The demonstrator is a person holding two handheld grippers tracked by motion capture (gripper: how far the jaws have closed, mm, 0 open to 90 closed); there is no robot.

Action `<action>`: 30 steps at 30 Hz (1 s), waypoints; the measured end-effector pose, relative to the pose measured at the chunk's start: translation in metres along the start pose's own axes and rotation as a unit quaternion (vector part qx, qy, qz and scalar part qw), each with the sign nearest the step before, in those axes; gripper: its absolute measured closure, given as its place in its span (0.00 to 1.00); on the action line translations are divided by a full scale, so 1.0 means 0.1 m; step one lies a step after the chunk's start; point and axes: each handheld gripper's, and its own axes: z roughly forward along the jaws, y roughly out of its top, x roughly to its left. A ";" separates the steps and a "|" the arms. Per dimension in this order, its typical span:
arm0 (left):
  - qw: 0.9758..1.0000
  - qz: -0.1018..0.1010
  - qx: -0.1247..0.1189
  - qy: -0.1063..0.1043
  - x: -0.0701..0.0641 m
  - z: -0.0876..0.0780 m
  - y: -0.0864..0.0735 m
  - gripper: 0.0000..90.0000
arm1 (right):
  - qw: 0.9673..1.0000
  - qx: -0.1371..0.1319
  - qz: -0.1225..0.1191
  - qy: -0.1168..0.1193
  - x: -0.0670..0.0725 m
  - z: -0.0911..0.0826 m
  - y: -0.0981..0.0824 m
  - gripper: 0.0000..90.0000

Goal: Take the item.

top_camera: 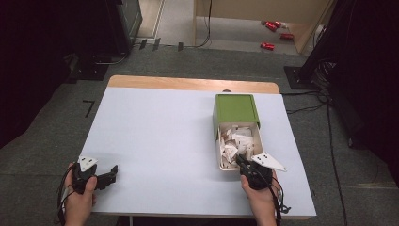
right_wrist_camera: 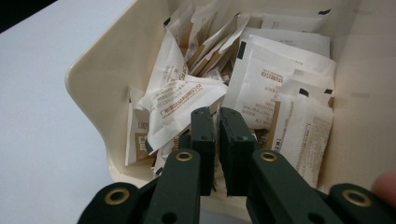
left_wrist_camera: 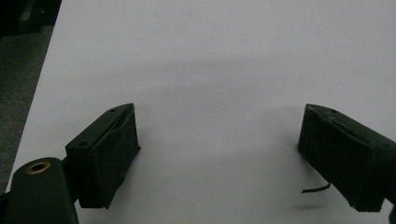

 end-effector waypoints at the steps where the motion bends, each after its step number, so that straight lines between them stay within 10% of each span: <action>1: 1.000 0.000 0.000 0.000 0.00 0.00 0.00 0.14 | 1.000 -0.004 0.001 0.000 0.00 -0.01 0.00 0.97; 30: 1.000 0.000 -0.001 0.000 0.00 0.00 0.00 0.14 | 0.996 -0.092 -0.006 0.005 0.11 -0.35 0.34 1.00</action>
